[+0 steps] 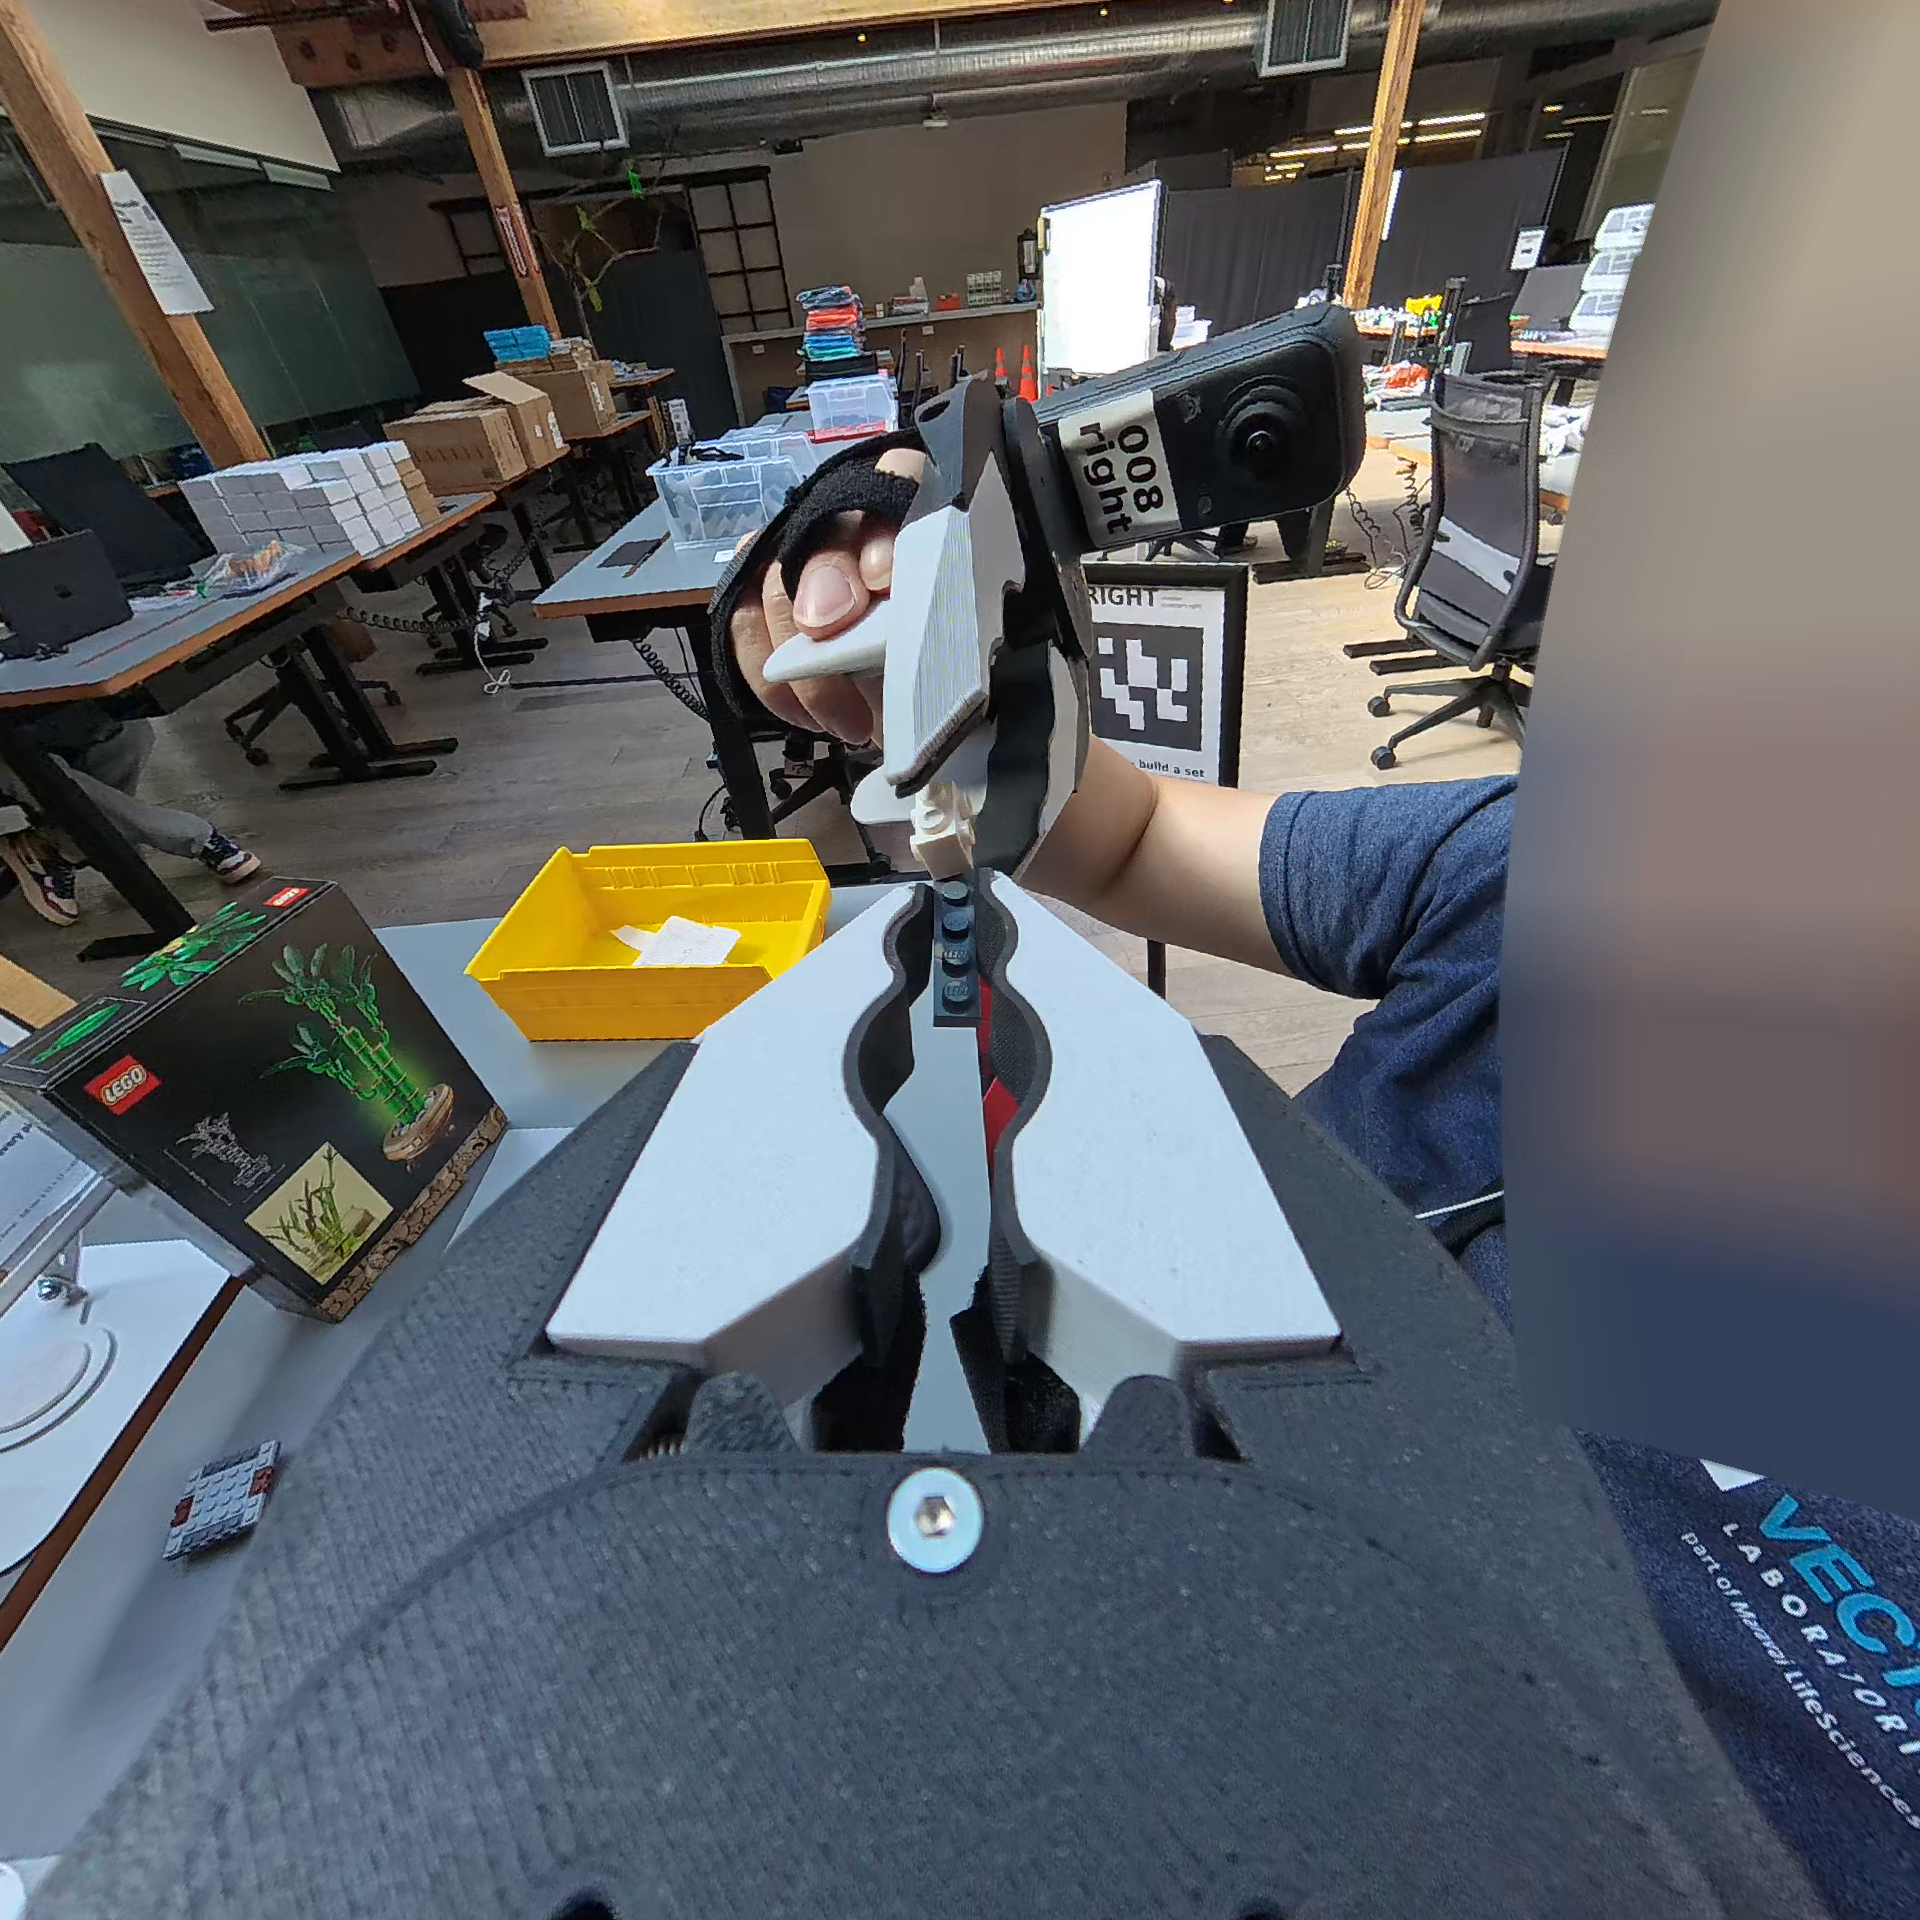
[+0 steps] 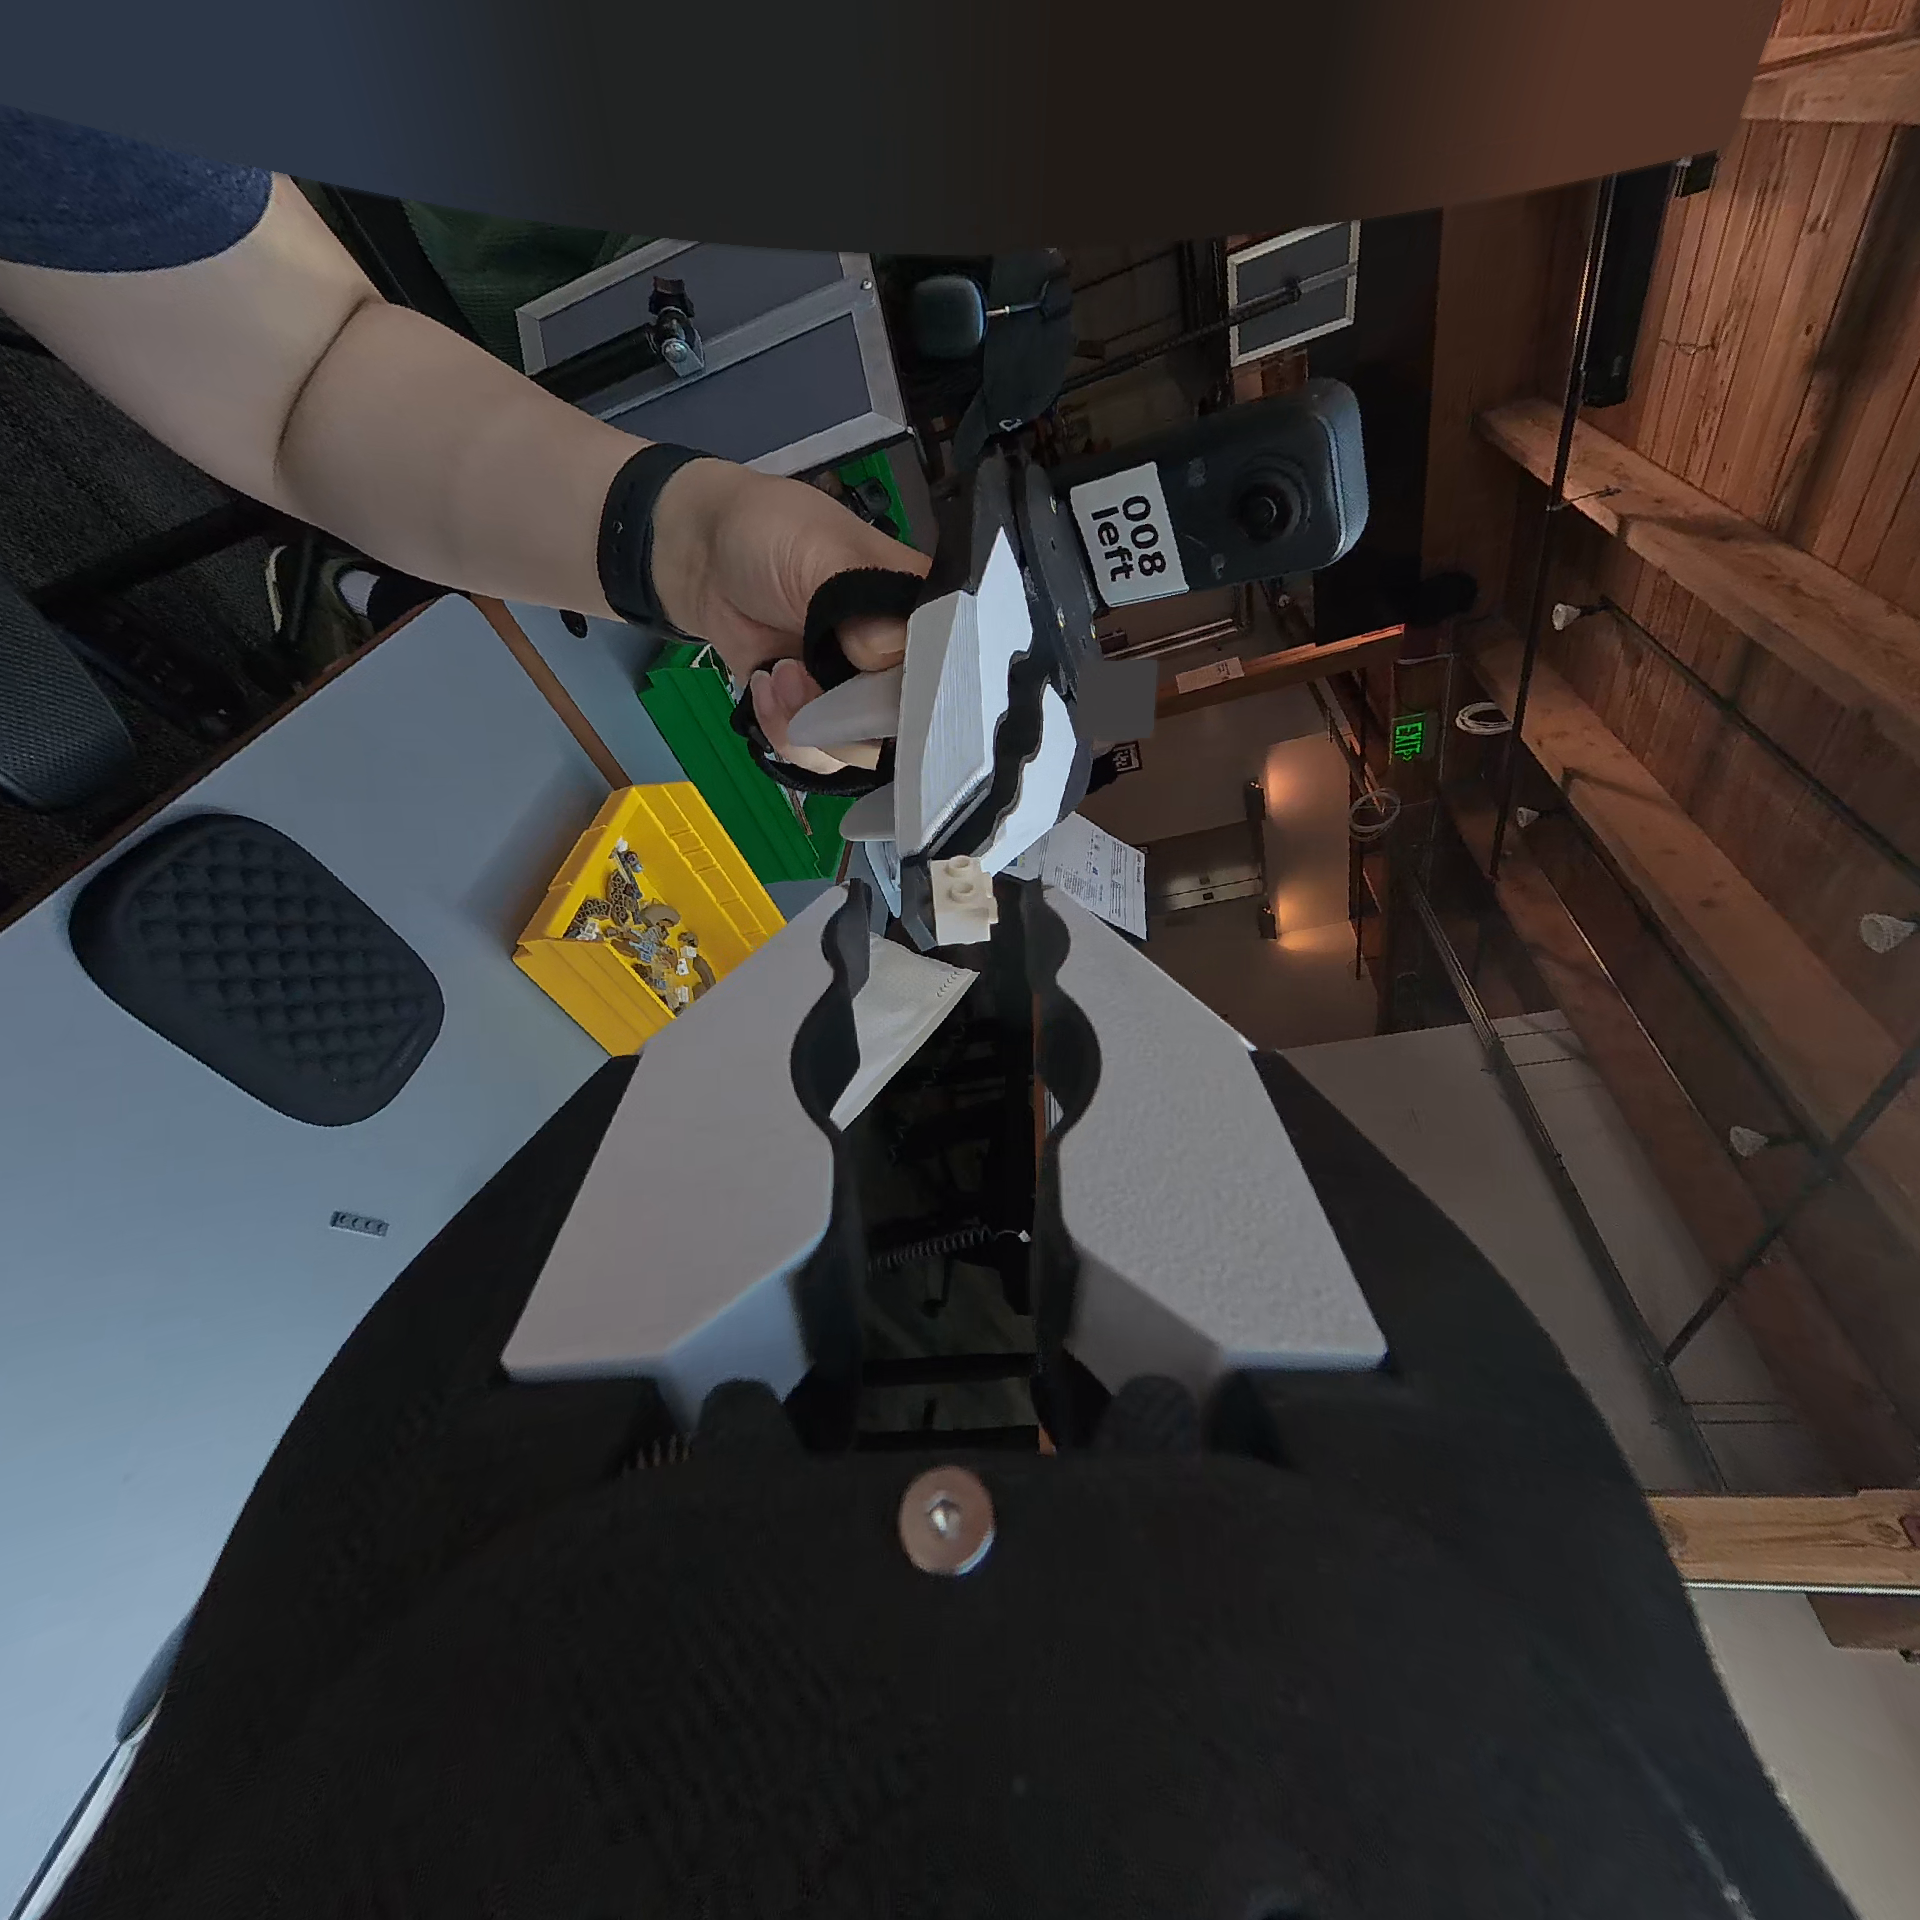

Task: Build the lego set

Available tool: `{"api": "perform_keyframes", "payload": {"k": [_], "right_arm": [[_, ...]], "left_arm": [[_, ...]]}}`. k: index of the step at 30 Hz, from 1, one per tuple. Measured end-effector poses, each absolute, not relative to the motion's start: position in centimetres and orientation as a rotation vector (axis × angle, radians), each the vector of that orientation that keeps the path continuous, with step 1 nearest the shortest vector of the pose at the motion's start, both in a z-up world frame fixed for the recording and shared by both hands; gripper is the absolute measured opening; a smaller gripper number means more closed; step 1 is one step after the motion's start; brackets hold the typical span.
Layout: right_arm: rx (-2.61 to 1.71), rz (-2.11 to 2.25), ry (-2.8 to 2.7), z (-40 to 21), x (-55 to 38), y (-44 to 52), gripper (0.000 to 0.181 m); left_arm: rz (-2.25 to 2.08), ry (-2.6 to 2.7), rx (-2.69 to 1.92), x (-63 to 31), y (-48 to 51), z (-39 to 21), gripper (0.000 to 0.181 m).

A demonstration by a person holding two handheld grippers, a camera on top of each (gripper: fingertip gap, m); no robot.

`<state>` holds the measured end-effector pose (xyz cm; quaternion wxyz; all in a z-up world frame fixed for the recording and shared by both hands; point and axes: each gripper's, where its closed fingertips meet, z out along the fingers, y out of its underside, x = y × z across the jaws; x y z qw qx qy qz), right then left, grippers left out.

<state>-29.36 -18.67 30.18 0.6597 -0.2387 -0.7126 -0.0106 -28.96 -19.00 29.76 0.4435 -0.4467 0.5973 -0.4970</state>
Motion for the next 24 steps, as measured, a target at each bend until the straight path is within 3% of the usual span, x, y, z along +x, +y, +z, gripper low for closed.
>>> {"api": "perform_keyframes", "payload": {"k": [24], "right_arm": [[-0.553,-0.022,-1.616,30.09,-29.29,-18.5,0.022]], "left_arm": [[-1.23,1.484,-1.116,-28.64,-18.84,29.41,0.005]]}}
